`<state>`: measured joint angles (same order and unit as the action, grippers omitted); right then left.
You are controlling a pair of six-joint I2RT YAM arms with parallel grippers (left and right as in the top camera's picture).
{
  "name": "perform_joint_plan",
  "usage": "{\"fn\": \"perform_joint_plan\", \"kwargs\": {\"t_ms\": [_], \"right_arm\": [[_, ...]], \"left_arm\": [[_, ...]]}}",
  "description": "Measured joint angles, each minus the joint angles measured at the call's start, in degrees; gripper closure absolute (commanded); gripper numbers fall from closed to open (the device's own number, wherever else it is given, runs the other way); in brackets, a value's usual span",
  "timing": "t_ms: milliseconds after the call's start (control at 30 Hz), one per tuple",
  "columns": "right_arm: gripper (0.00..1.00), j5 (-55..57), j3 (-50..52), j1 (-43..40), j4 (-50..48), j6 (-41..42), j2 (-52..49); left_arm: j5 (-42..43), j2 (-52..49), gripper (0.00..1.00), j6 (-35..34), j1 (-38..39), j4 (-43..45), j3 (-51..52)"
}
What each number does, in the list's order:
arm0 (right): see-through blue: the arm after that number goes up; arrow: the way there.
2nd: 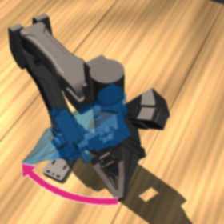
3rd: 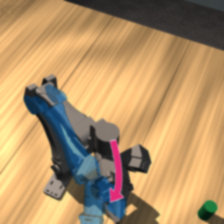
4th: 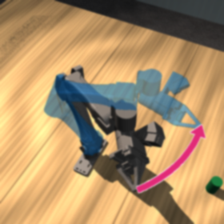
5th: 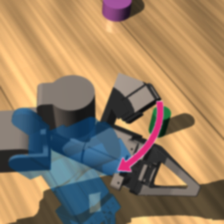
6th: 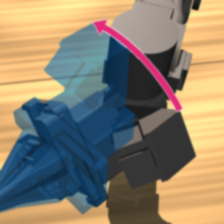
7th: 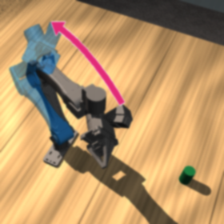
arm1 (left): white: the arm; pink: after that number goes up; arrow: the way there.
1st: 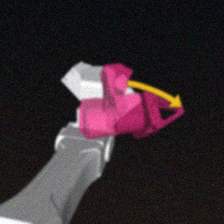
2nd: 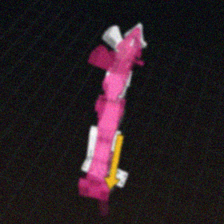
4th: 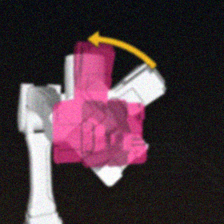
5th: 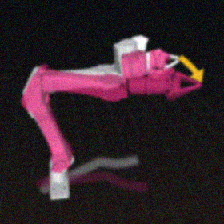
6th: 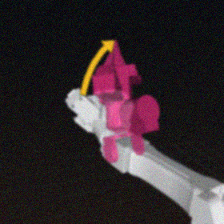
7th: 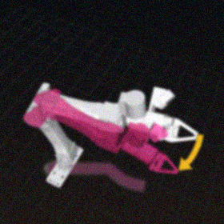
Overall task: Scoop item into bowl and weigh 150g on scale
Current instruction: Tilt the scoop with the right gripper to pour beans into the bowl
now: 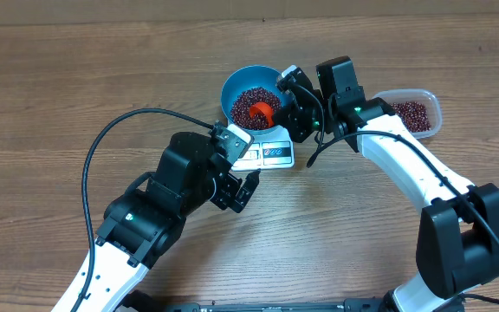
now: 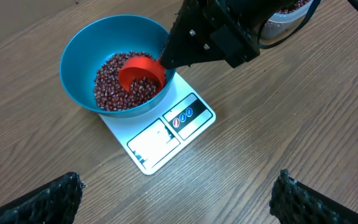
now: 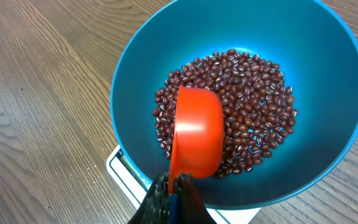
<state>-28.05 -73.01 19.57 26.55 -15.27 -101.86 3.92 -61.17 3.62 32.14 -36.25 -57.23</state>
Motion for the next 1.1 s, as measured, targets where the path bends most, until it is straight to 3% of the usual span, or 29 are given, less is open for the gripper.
{"fn": "perform_joint_plan", "kwargs": {"t_ms": [500,1100], "right_arm": [[0.96,0.0,0.0,0.0,-4.4,-1.1,0.0],[0.96,6.1,0.0,0.0,-5.8,-23.4,0.0]], "left_arm": [[0.0,0.0,0.00,0.0,0.0,0.0,0.0],[0.0,0.0,0.00,0.0,0.0,0.0,0.0]]}}
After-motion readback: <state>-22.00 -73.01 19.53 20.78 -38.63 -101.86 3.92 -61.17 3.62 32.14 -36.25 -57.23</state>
